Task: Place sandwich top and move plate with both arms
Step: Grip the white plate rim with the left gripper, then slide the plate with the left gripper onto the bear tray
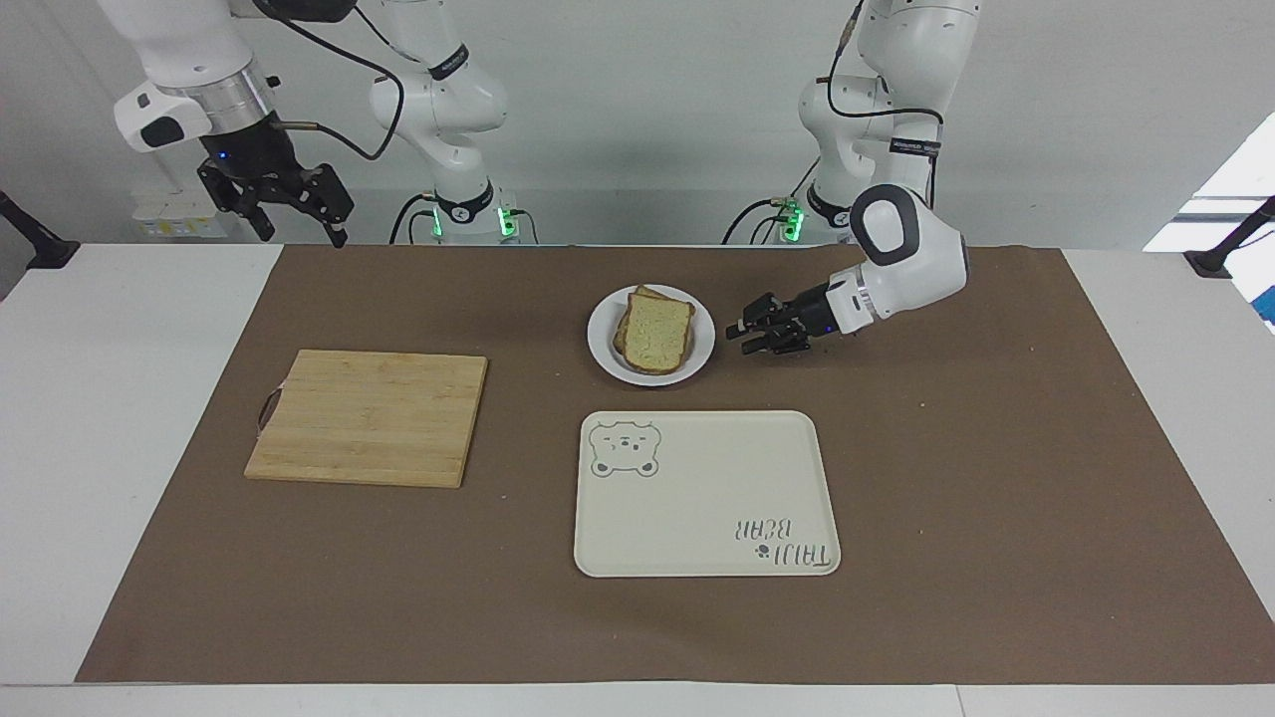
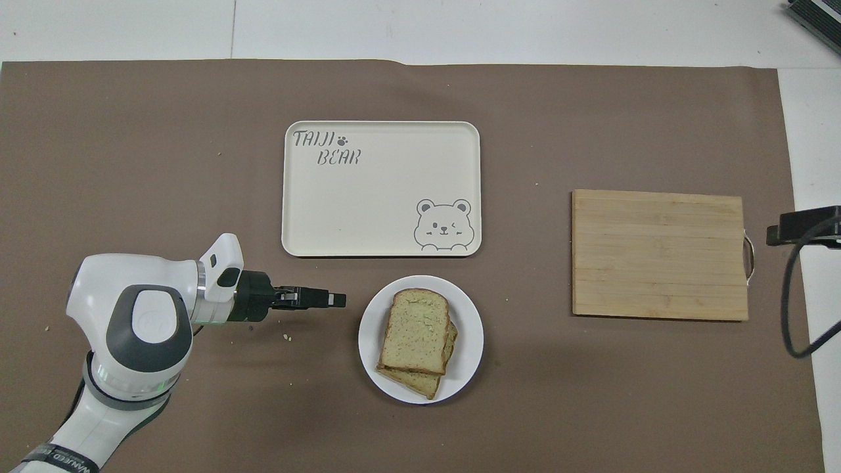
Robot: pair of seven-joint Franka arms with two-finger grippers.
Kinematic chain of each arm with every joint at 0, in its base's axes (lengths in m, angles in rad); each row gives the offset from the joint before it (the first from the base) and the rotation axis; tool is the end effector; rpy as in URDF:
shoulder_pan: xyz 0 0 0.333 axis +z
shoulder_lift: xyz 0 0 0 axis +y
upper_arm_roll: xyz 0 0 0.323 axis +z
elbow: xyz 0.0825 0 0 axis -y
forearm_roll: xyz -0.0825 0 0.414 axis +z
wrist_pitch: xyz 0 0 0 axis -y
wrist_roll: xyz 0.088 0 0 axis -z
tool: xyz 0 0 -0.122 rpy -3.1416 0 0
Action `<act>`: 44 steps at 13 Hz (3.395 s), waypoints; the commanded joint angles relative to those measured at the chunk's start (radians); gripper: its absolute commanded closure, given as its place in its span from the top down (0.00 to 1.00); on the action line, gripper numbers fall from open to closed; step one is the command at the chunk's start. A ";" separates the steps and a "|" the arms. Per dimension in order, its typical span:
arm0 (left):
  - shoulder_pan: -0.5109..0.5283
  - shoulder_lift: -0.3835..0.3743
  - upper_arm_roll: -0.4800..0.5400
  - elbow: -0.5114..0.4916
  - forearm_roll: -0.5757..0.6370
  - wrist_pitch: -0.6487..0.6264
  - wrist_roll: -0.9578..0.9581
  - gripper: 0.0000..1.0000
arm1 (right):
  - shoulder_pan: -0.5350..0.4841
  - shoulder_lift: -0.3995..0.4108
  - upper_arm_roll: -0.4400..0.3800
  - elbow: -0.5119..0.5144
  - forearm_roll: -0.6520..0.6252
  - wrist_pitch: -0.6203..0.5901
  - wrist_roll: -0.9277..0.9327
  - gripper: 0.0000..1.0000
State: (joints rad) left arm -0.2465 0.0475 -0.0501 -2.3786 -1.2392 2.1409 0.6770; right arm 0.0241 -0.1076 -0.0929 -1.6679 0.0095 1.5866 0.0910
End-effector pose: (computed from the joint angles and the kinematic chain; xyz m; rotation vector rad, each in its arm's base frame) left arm 0.4723 -0.1990 0.2761 2.1946 -0.1018 -0.0759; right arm 0.5504 -0.0394 0.6299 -3.1117 0.2486 -0.0400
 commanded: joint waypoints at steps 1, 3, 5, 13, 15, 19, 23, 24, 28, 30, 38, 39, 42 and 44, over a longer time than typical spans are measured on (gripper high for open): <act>-0.031 0.032 0.013 -0.050 -0.107 0.025 0.136 0.41 | -0.004 -0.020 0.007 -0.039 -0.022 0.033 -0.007 1.00; -0.039 0.031 0.013 -0.076 -0.137 0.024 0.176 0.35 | -0.006 -0.020 0.007 -0.038 -0.025 0.024 -0.046 1.00; -0.068 0.034 0.015 -0.090 -0.186 0.025 0.199 0.26 | -0.001 -0.021 0.007 -0.006 -0.038 0.004 -0.053 1.00; -0.096 0.060 0.013 -0.103 -0.241 0.045 0.249 0.25 | 0.003 -0.021 0.019 0.066 -0.043 -0.089 -0.053 1.00; -0.117 0.061 0.015 -0.103 -0.244 0.060 0.249 0.25 | 0.005 -0.037 0.019 0.051 -0.040 -0.089 -0.051 1.00; -0.151 0.063 0.013 -0.103 -0.276 0.086 0.249 0.25 | 0.003 -0.035 0.016 0.056 -0.019 -0.088 -0.057 1.00; -0.171 0.074 0.015 -0.106 -0.276 0.099 0.248 0.18 | 0.003 -0.035 0.019 0.056 -0.019 -0.089 -0.057 1.00; -0.171 0.074 0.015 -0.106 -0.276 0.102 0.249 0.12 | 0.003 -0.035 0.019 0.056 -0.019 -0.088 -0.057 1.00; -0.171 0.074 0.015 -0.111 -0.276 0.105 0.254 0.00 | 0.005 -0.035 0.019 0.056 -0.019 -0.088 -0.057 1.00; -0.169 0.069 0.015 -0.119 -0.276 0.108 0.256 0.00 | 0.005 -0.035 0.019 0.056 -0.019 -0.088 -0.057 1.00; -0.087 0.061 0.018 -0.076 -0.275 -0.002 0.242 0.00 | 0.006 -0.035 0.005 0.054 -0.036 -0.089 -0.053 1.00; -0.070 0.060 0.018 -0.064 -0.275 -0.021 0.240 0.00 | 0.010 -0.034 0.005 0.054 -0.037 -0.089 -0.051 1.00; 0.016 0.067 0.021 -0.005 -0.272 -0.108 0.233 0.00 | 0.014 -0.034 -0.010 0.053 -0.037 -0.089 -0.050 1.00; 0.058 0.087 0.021 0.045 -0.261 -0.136 0.219 0.00 | 0.014 -0.032 -0.018 0.054 -0.037 -0.089 -0.050 1.00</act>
State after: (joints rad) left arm -0.2229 0.1206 -0.0262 -2.3774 -1.4963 2.0518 0.9104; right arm 0.0335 -0.1314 -0.0976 -1.6107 -0.0272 1.5127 0.0494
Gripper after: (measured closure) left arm 0.960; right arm 0.000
